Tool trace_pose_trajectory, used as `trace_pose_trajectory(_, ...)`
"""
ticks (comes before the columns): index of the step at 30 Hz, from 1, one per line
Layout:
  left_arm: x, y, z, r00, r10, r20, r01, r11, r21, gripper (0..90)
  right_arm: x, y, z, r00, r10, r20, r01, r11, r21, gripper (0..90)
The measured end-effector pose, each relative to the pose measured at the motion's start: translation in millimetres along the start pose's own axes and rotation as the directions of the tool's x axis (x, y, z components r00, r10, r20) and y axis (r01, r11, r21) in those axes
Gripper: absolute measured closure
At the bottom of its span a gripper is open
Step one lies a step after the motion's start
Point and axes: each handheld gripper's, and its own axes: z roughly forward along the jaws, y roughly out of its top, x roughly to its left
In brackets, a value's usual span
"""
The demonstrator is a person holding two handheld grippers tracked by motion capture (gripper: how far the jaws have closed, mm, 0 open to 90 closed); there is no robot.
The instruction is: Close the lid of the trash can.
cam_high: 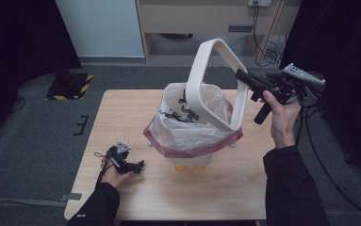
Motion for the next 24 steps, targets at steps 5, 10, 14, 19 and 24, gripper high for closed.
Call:
trace_pose_trajectory(5, 0.0, 0.0, 0.0, 1.0000, 0.000, 0.000, 0.000, 1.0000, 0.000, 0.0, 2.1, -5.6, 13.0, 1.0000, -0.002, -0.003, 0.002, 0.999, 0.051, 78.6)
trace_pose_trajectory(10, 0.0, 0.1, 0.1, 1.0000, 0.001, 0.001, -0.001, 1.0000, 0.001, 0.0, 2.1, -12.2, 24.4, 1.0000, 0.001, -0.007, -0.001, 0.997, 0.083, 78.7)
trace_pose_trajectory(14, 0.0, 0.2, 0.1, 1.0000, 0.002, 0.001, -0.002, 1.0000, 0.001, 0.0, 1.6, -17.4, 32.3, 0.9998, -0.016, 0.011, 0.015, 0.993, 0.118, 79.0)
trace_pose_trajectory(19, 0.0, 0.2, 0.1, 1.0000, 0.002, 0.001, -0.002, 1.0000, 0.001, 0.0, -0.3, -20.6, 39.7, 0.9996, -0.025, 0.013, 0.022, 0.989, 0.149, 78.8)
trace_pose_trajectory(24, 0.0, 0.2, 0.1, 1.0000, 0.001, 0.001, -0.001, 1.0000, 0.001, 0.0, -2.5, -22.7, 42.9, 0.9984, -0.048, 0.032, 0.041, 0.983, 0.180, 78.6)
